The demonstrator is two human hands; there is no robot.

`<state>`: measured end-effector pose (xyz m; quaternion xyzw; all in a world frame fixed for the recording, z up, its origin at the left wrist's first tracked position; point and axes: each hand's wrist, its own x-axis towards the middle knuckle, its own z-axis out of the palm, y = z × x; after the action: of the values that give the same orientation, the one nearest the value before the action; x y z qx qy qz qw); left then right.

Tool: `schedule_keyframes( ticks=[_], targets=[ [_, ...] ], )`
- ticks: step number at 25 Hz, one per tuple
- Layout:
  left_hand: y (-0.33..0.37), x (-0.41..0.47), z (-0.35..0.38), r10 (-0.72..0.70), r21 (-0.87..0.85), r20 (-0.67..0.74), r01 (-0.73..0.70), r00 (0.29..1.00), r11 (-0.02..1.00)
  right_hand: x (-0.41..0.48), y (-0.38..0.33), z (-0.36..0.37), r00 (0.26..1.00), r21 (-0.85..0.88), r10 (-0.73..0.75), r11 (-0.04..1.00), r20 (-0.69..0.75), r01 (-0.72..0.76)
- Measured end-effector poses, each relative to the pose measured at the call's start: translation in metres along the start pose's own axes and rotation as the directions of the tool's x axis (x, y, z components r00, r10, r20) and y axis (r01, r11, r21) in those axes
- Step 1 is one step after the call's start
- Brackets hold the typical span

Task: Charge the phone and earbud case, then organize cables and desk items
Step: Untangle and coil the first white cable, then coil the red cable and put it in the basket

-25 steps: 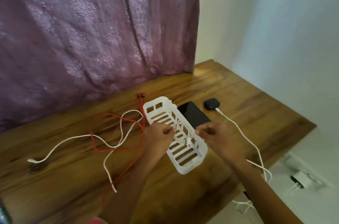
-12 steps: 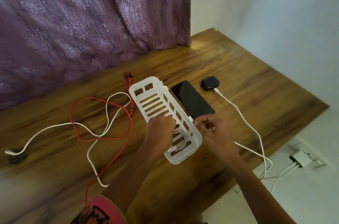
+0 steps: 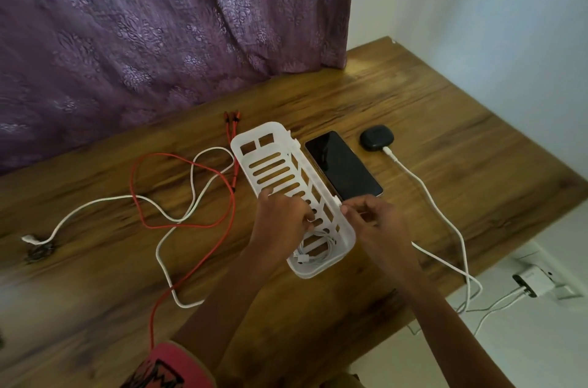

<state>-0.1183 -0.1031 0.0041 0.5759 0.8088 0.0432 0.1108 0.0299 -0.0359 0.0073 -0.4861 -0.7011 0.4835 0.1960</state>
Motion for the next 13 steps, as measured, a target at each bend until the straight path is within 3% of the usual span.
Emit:
schedule_keyframes(
  ticks=[3, 6, 10, 13],
  targets=[
    [0.004, -0.008, -0.009, -0.009, -0.185, -0.088, -0.008, 0.996, 0.983, -0.002, -0.002, -0.001, 1.0, 0.006, 0.002, 1.0, 0.011, -0.003],
    [-0.001, -0.021, -0.011, -0.039, -0.378, -0.312, -0.087, 0.949, 0.922, -0.003, -0.009, -0.004, 1.0, -0.065, -0.01, 0.998, -0.016, 0.009],
    [-0.024, -0.045, -0.006, -0.142, -0.399, -0.494, -0.079, 0.858, 0.913, -0.007, -0.033, -0.002, 0.986, -0.249, -0.162, 0.957, -0.045, 0.146],
    [-0.042, -0.065, -0.01, -0.185, -0.389, -0.561, -0.06, 0.807, 0.919, -0.009, -0.051, 0.009, 0.929, -0.369, -0.361, 0.877, -0.086, 0.307]
  ],
)
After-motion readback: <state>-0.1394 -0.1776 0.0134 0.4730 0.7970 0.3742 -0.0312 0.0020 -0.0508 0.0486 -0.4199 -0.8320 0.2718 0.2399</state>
